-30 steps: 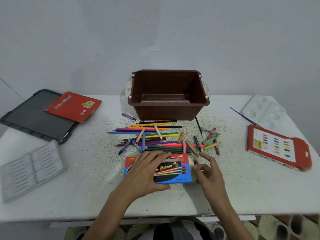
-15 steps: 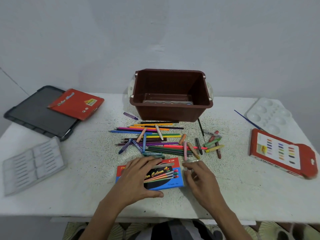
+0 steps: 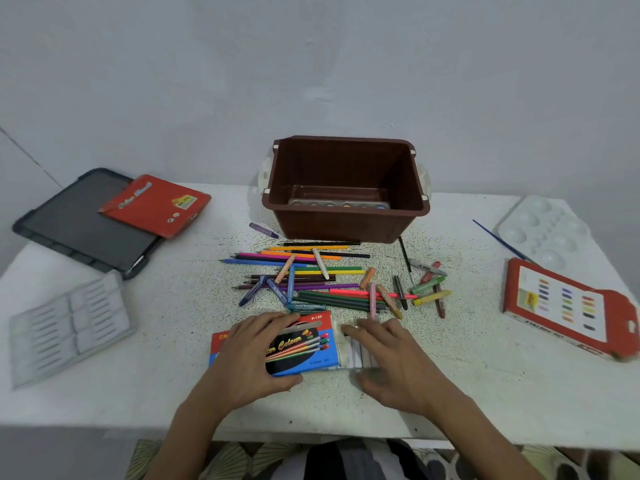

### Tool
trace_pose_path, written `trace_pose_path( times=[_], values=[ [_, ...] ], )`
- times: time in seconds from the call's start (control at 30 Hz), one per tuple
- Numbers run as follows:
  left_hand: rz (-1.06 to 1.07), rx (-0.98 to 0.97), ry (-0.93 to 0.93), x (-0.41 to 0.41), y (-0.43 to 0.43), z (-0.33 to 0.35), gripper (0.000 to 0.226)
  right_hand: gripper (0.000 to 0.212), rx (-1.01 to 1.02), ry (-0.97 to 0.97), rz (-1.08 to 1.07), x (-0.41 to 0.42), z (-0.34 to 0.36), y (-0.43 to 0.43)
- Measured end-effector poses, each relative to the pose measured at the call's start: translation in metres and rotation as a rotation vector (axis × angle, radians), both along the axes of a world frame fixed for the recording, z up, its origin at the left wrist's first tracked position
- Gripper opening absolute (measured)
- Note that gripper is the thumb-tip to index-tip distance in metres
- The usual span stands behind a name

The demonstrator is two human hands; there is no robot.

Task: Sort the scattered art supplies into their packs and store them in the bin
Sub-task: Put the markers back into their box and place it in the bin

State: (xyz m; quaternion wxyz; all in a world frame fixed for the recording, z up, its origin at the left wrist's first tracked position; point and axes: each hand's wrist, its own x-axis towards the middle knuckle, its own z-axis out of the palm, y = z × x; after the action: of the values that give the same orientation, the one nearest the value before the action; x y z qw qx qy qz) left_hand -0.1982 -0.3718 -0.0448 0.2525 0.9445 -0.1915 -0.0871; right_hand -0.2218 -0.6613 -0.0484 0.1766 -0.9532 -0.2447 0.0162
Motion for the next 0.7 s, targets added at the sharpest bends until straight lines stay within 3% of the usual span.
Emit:
trace_pose_path(
  times=[0.7],
  values=[
    [-0.029,0.021,0.019,-0.001,0.011,-0.014,0.096,0.078,-0.236,0.185,-0.131,-0.009,0.018,-0.083]
  ],
)
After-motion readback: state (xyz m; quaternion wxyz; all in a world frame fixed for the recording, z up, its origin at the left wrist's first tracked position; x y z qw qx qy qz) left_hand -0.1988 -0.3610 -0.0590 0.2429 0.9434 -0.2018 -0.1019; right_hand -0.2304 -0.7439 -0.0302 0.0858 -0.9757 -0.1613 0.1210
